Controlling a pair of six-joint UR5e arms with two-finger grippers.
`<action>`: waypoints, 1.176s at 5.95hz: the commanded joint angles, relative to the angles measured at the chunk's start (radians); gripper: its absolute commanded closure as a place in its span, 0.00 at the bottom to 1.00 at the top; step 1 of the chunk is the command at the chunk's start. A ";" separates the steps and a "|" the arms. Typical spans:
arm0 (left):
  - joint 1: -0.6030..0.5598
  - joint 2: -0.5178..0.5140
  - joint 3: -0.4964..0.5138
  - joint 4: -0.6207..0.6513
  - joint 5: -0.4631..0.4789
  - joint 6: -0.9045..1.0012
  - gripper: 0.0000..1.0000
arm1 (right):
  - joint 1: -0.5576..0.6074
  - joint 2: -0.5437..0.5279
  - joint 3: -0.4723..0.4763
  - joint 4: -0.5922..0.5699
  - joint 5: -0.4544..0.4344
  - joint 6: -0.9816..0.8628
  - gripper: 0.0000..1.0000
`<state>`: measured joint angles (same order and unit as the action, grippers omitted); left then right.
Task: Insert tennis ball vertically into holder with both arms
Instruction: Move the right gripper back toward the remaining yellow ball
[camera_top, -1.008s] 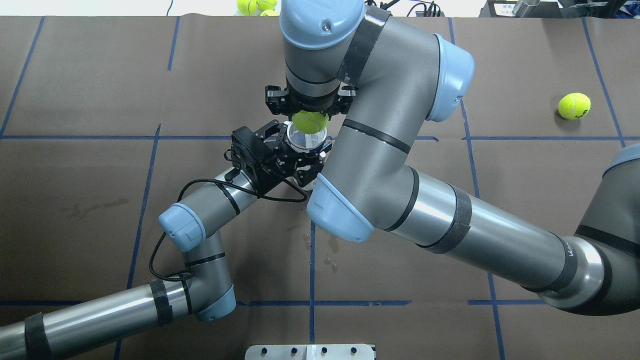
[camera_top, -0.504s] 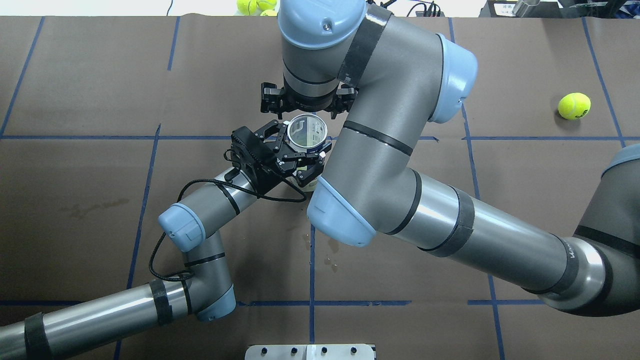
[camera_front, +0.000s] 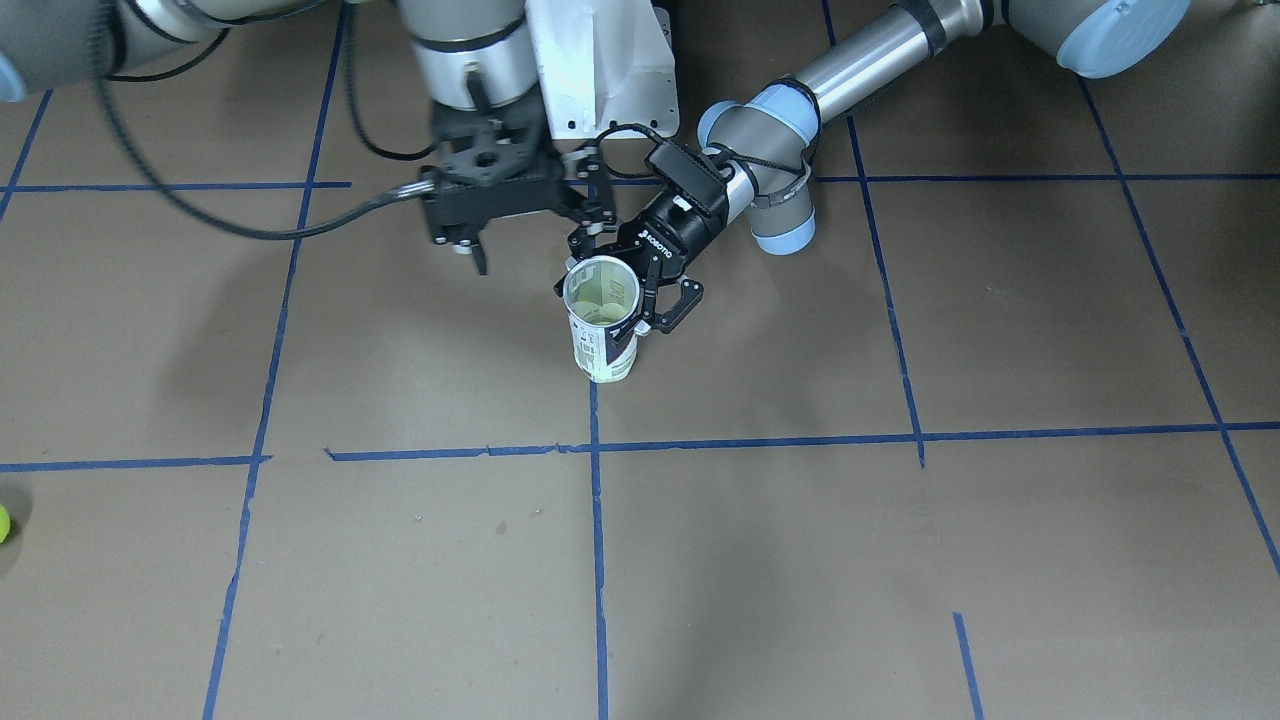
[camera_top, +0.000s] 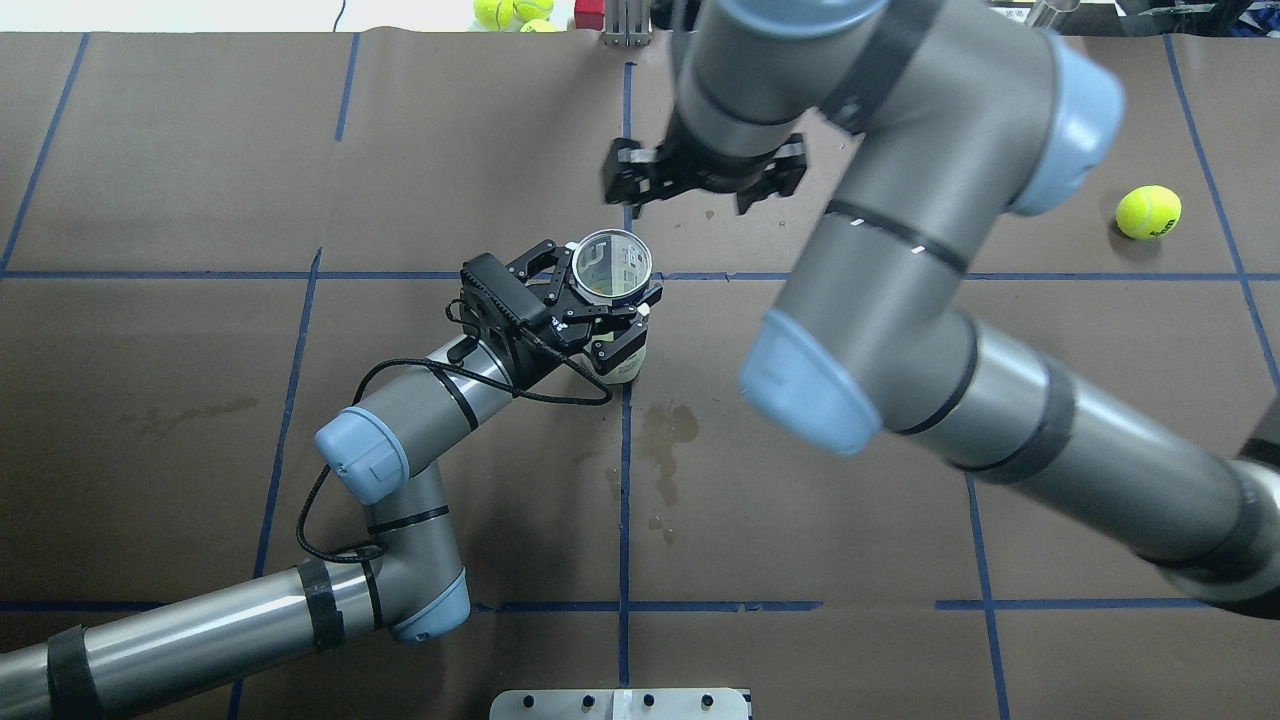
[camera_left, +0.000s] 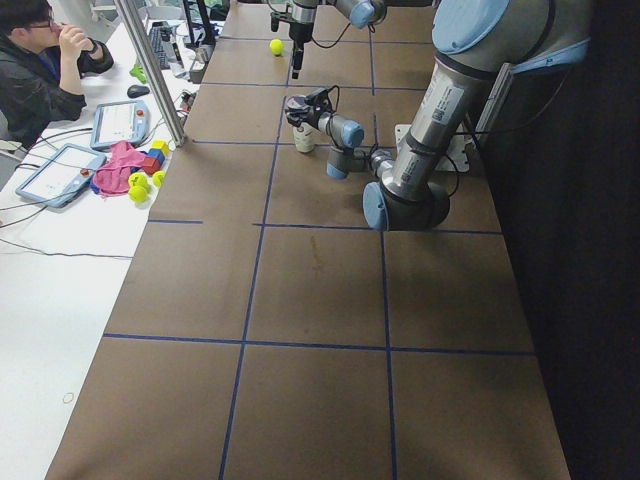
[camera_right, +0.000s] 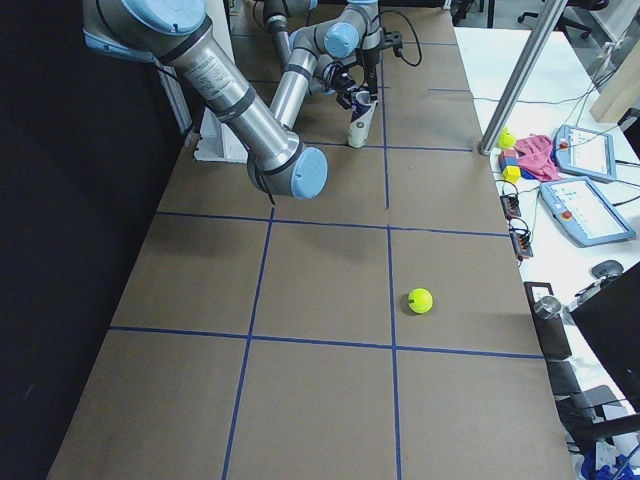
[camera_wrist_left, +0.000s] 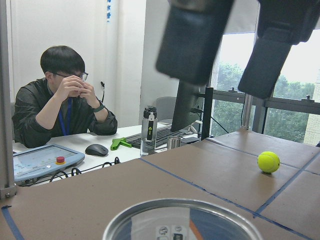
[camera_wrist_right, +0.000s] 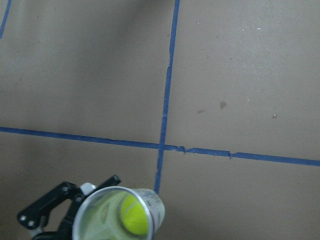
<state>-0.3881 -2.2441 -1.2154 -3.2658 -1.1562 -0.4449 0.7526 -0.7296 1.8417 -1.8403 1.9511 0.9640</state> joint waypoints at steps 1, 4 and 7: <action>0.000 0.003 -0.001 -0.002 0.001 0.000 0.13 | 0.142 -0.115 0.037 -0.007 0.113 -0.210 0.01; 0.000 0.009 -0.015 -0.003 0.000 0.002 0.13 | 0.339 -0.285 0.031 -0.007 0.178 -0.625 0.01; 0.000 0.012 -0.030 -0.003 0.000 0.002 0.13 | 0.434 -0.401 -0.077 0.100 0.193 -0.888 0.01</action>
<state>-0.3881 -2.2323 -1.2430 -3.2689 -1.1566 -0.4434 1.1582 -1.1057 1.8227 -1.8020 2.1407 0.1404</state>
